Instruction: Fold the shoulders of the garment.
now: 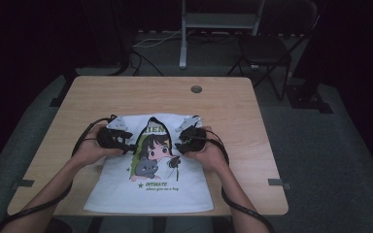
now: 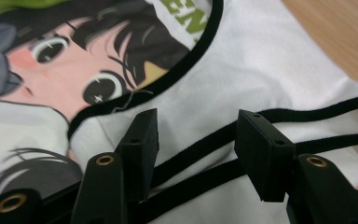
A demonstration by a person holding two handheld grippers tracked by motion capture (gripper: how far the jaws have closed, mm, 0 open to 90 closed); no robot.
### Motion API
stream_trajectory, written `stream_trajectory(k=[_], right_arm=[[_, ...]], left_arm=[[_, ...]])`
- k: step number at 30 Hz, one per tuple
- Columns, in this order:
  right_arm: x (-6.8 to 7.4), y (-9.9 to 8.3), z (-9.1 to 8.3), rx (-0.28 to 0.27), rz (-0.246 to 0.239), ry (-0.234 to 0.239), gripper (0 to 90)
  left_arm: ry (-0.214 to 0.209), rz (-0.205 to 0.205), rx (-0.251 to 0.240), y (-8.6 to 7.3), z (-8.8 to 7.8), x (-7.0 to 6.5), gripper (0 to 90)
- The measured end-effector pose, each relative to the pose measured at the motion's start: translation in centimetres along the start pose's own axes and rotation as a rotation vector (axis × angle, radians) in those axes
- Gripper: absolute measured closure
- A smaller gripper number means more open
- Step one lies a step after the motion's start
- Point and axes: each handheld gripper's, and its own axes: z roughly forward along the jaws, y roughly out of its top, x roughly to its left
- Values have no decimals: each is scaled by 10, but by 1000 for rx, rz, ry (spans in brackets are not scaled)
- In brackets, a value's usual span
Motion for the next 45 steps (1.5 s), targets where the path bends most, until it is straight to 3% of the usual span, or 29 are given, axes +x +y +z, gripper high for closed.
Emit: stream_trajectory(k=[8,21,32,35,40,42,43,44,45], right_arm=[[-5,-3,4,-18,56,-16,486],[-16,1,11,-21,87,-35,484],[-20,2,13,-24,118,-48,484],[-21,2,13,-20,120,-42,478],[-22,0,11,-30,156,-41,412],[-22,-1,7,-59,178,-46,368],[-22,-3,3,-81,198,-55,334],[-23,-3,0,-94,211,-60,308],[-26,-5,-5,-115,236,-65,277]], left_arm=[[15,-30,-9,-1,2,7,424],[46,-51,-4,5,8,15,424],[70,-39,3,9,10,14,415],[77,-59,-3,10,10,15,392],[69,-132,-81,7,4,15,304],[44,-165,-137,3,-4,15,271],[31,-176,-149,2,-8,15,200],[19,-190,-200,-2,-15,14,196],[16,-196,-220,-5,-20,14,196]])
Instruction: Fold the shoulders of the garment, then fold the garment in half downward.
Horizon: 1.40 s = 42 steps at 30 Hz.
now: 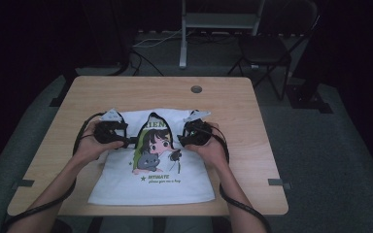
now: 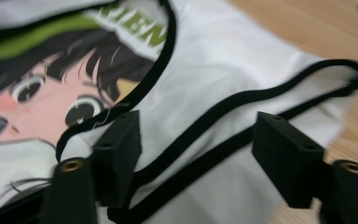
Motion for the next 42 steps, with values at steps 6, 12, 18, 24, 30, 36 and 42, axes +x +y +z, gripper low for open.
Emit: stream_trajectory(k=[6,12,18,24,30,36,42], right_arm=[[-20,-8,-28,-66,113,3,126],[-42,-25,-52,-93,179,-32,124],[-55,-38,-66,-109,225,-51,124],[-58,-40,-74,-122,239,-61,125],[-57,-36,-75,-128,232,-53,125],[-64,-28,-68,-109,239,-46,125],[-83,-2,-53,-75,235,-35,126]], left_arm=[[39,-54,-137,-26,-41,3,196],[121,-148,-186,-54,-63,19,196],[149,-176,-202,-59,-75,24,196],[149,-168,-201,-53,-78,22,196],[148,-154,-201,-42,-77,23,196],[157,-162,-165,-26,-68,39,196],[175,-241,-96,-8,-45,73,196]])
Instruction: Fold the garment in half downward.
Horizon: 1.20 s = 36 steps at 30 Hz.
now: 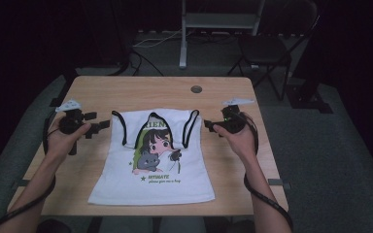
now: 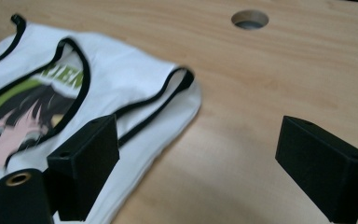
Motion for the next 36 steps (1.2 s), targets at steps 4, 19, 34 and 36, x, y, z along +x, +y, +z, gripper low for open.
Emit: stream_trajectory(k=[4,19,34,36], right_arm=[[-9,21,17,24,6,-5,214],[-1,48,99,138,-43,18,500],[-4,26,109,172,-112,-30,607],[-5,24,109,163,-89,-15,627]], left_arm=[[49,-33,80,15,27,19,197],[41,-73,168,21,78,26,201],[22,-52,175,10,84,26,337],[13,-47,178,11,84,26,344]])
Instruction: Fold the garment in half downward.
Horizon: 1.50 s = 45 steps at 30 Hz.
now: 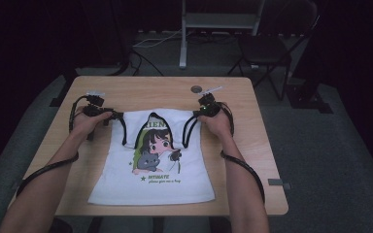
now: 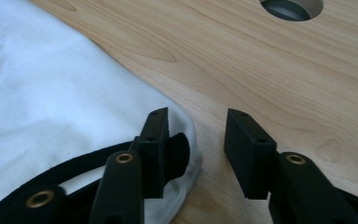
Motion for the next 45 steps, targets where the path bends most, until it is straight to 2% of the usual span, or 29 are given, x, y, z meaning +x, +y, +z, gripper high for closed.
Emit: stream_trajectory(k=[2,5,8,10,12,18,22,33,41,45], right_arm=[[-1,-1,0,-8,12,19,676],[-2,-2,0,-12,29,62,780],[-8,-3,1,-16,103,116,807],[-12,-4,0,-18,137,140,812],[-14,-5,-1,-20,148,144,816],[-23,-3,-11,-91,224,187,819],[-28,1,-22,-136,247,204,820],[-30,16,-47,-218,263,245,824],[-37,23,-63,-272,291,281,828],[-38,26,-70,-290,289,289,828]], left_arm=[[-9,-5,2,1,0,0,395],[-28,-15,-6,0,1,1,541],[-39,0,-16,-1,3,2,714],[-47,4,-20,0,4,1,778],[-46,13,-27,1,3,1,808],[-63,16,-65,9,-3,0,825],[-69,17,-97,17,-10,-3,826],[-108,37,-184,41,-22,-18,827],[-121,32,-237,52,-32,-21,830],[-128,36,-252,56,-35,-23,830]])
